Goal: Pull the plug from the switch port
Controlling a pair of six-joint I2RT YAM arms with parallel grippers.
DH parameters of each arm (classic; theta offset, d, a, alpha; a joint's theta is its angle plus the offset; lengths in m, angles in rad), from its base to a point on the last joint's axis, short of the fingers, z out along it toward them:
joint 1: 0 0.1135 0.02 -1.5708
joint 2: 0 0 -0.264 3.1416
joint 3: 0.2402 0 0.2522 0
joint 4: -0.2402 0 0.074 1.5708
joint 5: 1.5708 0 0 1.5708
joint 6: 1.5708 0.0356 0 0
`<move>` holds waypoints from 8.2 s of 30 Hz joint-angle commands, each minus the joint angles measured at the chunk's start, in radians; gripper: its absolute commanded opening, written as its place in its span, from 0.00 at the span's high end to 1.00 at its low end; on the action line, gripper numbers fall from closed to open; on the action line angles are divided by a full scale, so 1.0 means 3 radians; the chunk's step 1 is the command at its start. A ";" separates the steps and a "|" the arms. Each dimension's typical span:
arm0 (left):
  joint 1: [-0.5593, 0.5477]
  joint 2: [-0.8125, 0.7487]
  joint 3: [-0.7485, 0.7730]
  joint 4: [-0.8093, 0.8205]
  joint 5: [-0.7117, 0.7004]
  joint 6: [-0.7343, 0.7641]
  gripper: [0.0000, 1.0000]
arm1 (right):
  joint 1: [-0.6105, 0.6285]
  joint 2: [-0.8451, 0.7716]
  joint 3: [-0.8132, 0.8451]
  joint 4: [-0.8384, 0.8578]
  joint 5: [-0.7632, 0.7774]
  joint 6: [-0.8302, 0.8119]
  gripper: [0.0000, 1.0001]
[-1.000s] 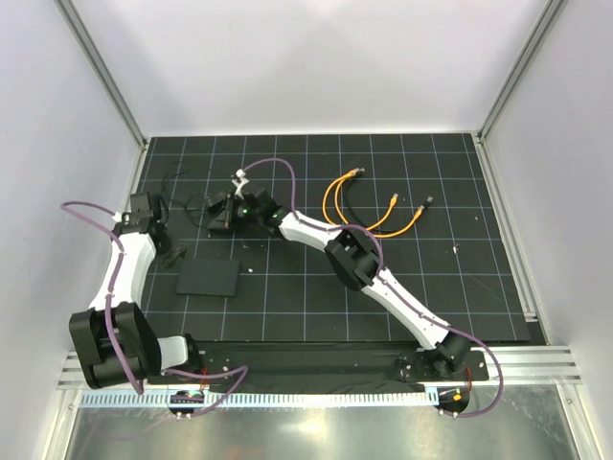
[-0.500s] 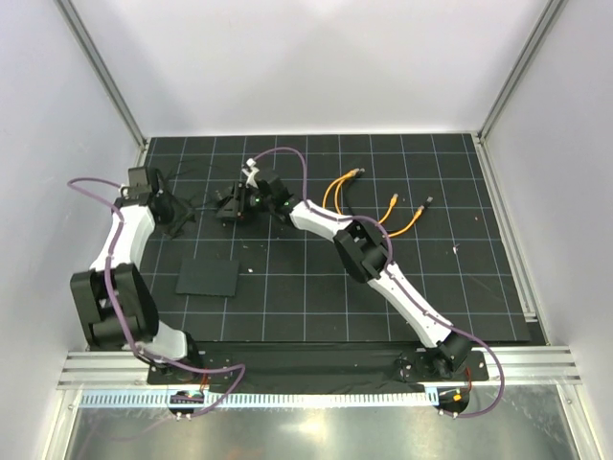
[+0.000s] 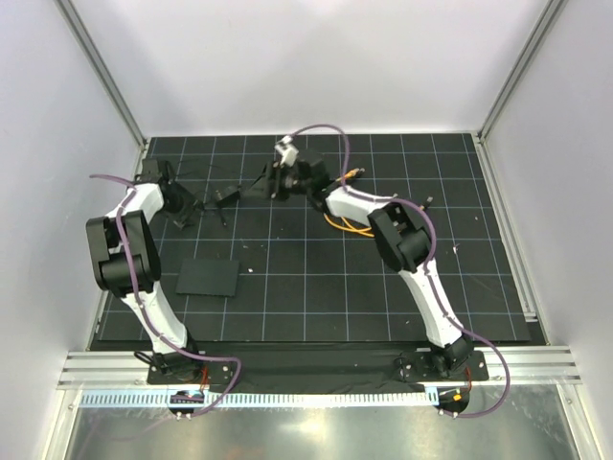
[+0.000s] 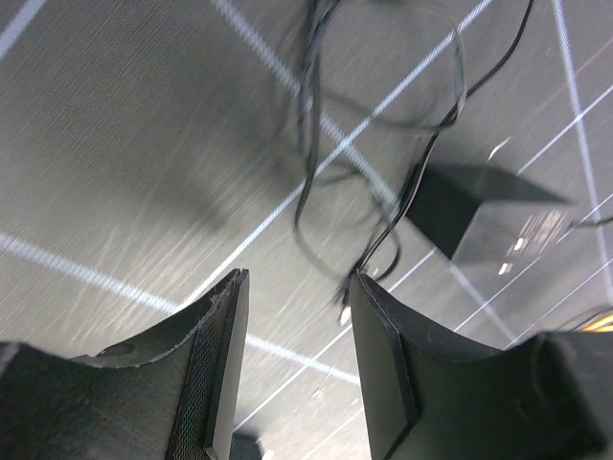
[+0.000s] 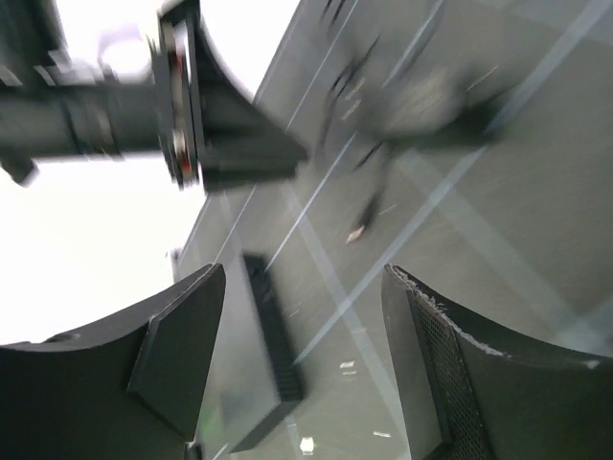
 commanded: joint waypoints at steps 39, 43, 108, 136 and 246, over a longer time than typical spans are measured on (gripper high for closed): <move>-0.1054 0.1505 0.2028 -0.0112 0.0328 -0.0064 1.00 | -0.0633 -0.0505 -0.1022 0.1280 0.0113 0.0636 0.22; -0.1182 0.1561 0.2089 -0.0112 0.0354 -0.0069 1.00 | -0.0690 -0.0490 -0.1094 0.1361 0.0155 0.0743 0.22; 0.0270 -0.2422 -0.2052 -0.0552 -0.0516 -0.0202 0.32 | 0.1432 -0.1125 -0.1570 -0.0285 0.1664 -0.0407 0.35; 0.0270 -0.1783 -0.2216 0.0005 -0.0352 -0.0269 0.38 | 0.1432 -0.0633 -0.1186 -0.0203 0.1428 -0.0202 0.47; -0.2246 -0.3101 -0.2476 0.0766 -0.0241 -0.0381 0.00 | 0.0686 -0.3741 -0.3792 -0.1575 0.2502 -0.0264 0.00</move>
